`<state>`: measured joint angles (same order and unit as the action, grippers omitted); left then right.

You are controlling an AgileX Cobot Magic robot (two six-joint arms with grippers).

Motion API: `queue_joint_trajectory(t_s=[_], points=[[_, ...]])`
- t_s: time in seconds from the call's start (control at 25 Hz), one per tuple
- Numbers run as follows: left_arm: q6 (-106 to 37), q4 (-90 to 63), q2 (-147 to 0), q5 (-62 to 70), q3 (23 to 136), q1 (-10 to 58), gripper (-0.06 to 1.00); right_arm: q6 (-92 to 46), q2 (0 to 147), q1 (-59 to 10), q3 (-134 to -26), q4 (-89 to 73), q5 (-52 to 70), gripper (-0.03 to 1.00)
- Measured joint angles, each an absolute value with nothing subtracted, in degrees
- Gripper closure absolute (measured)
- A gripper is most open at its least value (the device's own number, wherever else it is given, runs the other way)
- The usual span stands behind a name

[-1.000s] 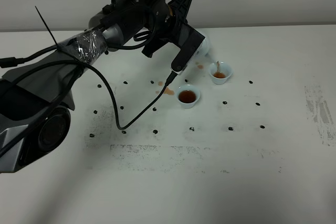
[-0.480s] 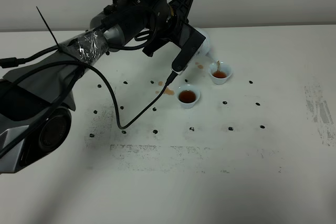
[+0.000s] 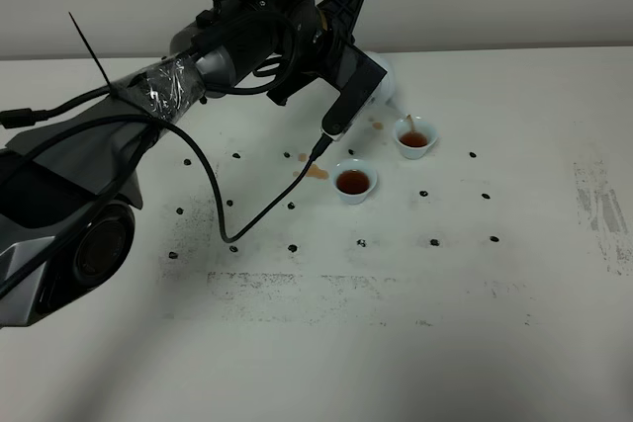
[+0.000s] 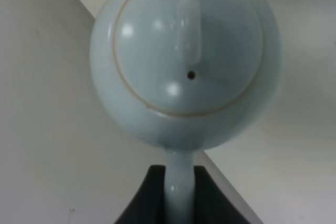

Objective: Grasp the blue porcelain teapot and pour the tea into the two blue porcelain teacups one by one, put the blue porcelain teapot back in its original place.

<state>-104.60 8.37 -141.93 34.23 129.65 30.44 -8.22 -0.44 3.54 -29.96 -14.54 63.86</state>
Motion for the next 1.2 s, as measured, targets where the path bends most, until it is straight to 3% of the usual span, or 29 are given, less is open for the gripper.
queue_joint_trajectory(t_s=[1.2], points=[[-105.8,8.8,-141.9,34.1,129.7,30.4,0.85,-8.2,-0.4,3.5,-30.0,-14.5,63.9,0.73]])
